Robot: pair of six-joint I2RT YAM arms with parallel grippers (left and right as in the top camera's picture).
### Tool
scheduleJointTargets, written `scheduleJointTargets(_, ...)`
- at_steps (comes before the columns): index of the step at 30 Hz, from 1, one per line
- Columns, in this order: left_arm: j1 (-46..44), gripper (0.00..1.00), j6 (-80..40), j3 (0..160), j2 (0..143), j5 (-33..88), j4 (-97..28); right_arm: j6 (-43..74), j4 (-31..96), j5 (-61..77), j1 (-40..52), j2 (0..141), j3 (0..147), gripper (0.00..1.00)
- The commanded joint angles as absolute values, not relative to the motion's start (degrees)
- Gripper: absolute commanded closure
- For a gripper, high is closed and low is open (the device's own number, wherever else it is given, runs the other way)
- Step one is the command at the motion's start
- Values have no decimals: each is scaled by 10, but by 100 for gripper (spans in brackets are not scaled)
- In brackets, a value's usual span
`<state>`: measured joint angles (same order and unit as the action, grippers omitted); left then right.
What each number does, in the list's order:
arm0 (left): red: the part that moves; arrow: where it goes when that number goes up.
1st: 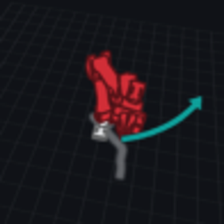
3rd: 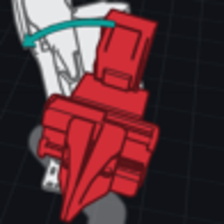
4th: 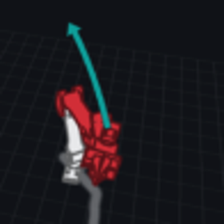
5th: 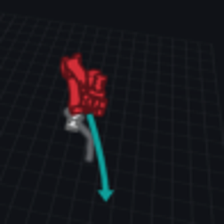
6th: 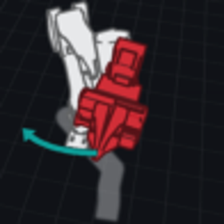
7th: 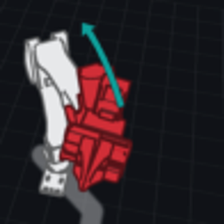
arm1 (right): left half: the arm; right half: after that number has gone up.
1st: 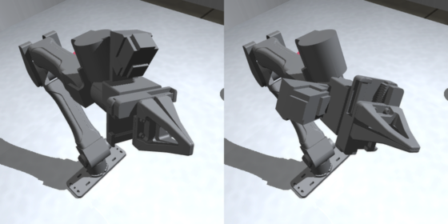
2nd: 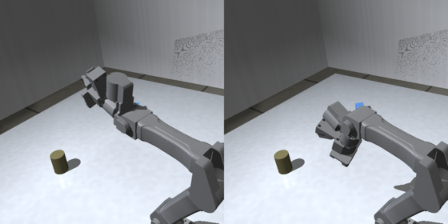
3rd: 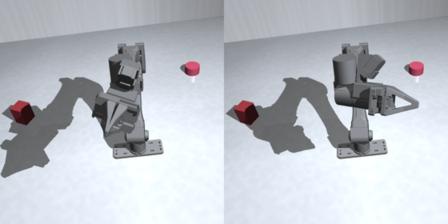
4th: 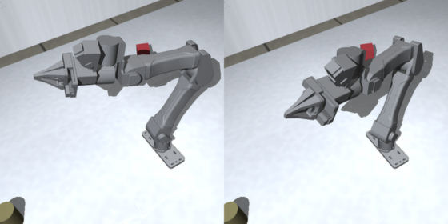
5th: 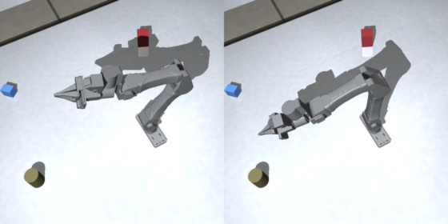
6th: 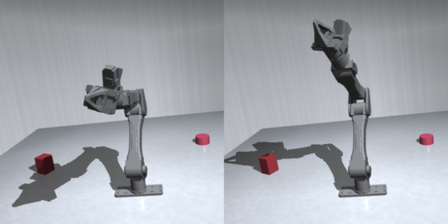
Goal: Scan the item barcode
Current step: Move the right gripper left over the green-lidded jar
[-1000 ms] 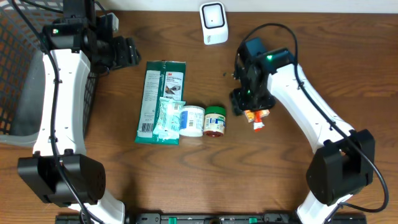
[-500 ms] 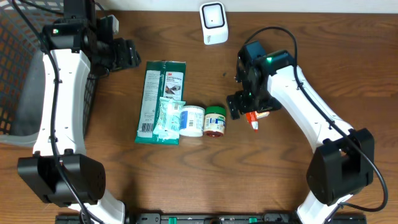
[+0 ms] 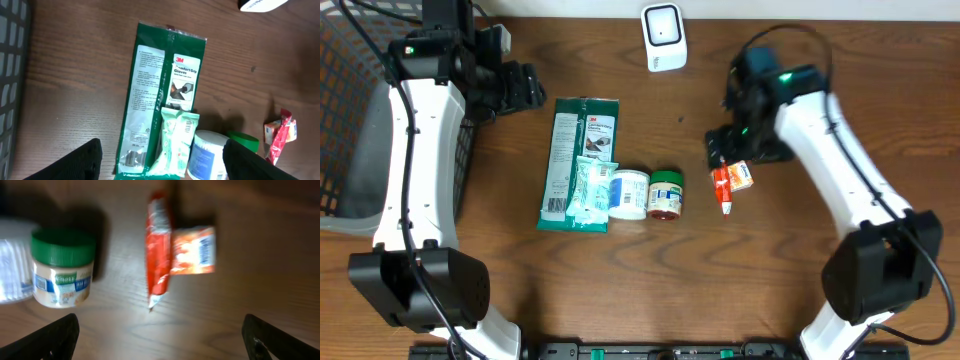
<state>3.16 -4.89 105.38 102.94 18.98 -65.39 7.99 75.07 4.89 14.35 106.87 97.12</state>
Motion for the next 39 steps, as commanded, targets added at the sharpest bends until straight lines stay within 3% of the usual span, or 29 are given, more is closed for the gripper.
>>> scheduleJointTargets(1,30,22,-48,1058,997,157,-656,61,758,41,89,1063,1001,1)
scheduleJointTargets(11,21,22,-51,1053,959,150,-761,68,687,117,-62,1065,969,1)
scheduleJointTargets(15,16,22,-50,1039,959,217,-814,68,675,160,-71,1065,966,1)
scheduleJointTargets(23,15,22,-50,1025,959,214,-822,68,715,270,-68,1065,966,1)
scheduleJointTargets(31,15,22,-51,1025,959,214,-785,114,691,306,52,1065,914,1)
scheduleJointTargets(39,15,22,-51,1025,961,214,-770,246,595,161,197,1065,849,1)
